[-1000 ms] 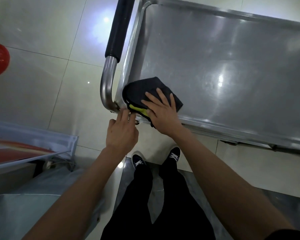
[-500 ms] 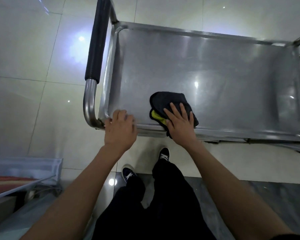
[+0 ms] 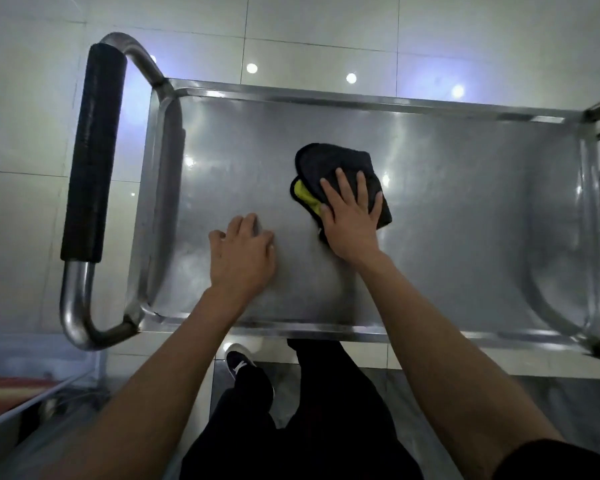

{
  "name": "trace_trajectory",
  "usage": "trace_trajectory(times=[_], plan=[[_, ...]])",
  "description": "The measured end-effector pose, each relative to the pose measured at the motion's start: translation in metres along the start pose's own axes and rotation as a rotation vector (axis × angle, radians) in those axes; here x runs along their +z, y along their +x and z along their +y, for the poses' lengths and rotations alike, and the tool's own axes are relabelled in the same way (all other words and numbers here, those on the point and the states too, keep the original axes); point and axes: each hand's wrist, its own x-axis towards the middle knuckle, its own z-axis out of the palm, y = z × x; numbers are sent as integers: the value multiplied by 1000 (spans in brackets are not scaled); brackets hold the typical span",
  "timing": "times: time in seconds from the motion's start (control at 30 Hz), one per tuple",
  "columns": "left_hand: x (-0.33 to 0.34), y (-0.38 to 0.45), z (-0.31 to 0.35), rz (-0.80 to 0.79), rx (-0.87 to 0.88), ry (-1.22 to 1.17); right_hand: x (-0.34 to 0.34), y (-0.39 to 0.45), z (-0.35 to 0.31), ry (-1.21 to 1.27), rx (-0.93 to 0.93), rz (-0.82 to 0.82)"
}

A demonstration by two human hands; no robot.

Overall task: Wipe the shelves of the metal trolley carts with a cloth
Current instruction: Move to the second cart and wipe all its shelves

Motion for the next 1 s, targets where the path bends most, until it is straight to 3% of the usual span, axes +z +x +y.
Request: trace_trajectory(times=[0.23, 0.4, 0.5, 0.67, 1.0], plan=[[13, 0, -7, 101, 36, -14, -27, 122, 2, 17, -31, -23], [15, 8, -12, 84, 22, -22, -29, 143, -6, -3, -57, 10], [19, 6, -17, 89, 41, -46, -17, 109, -12, -14, -80, 12], [28, -6, -32, -42, 81, -45, 17, -7, -30, -24, -118, -4], [29, -58, -86, 55, 0, -77, 76, -192, -54, -141, -237, -65]])
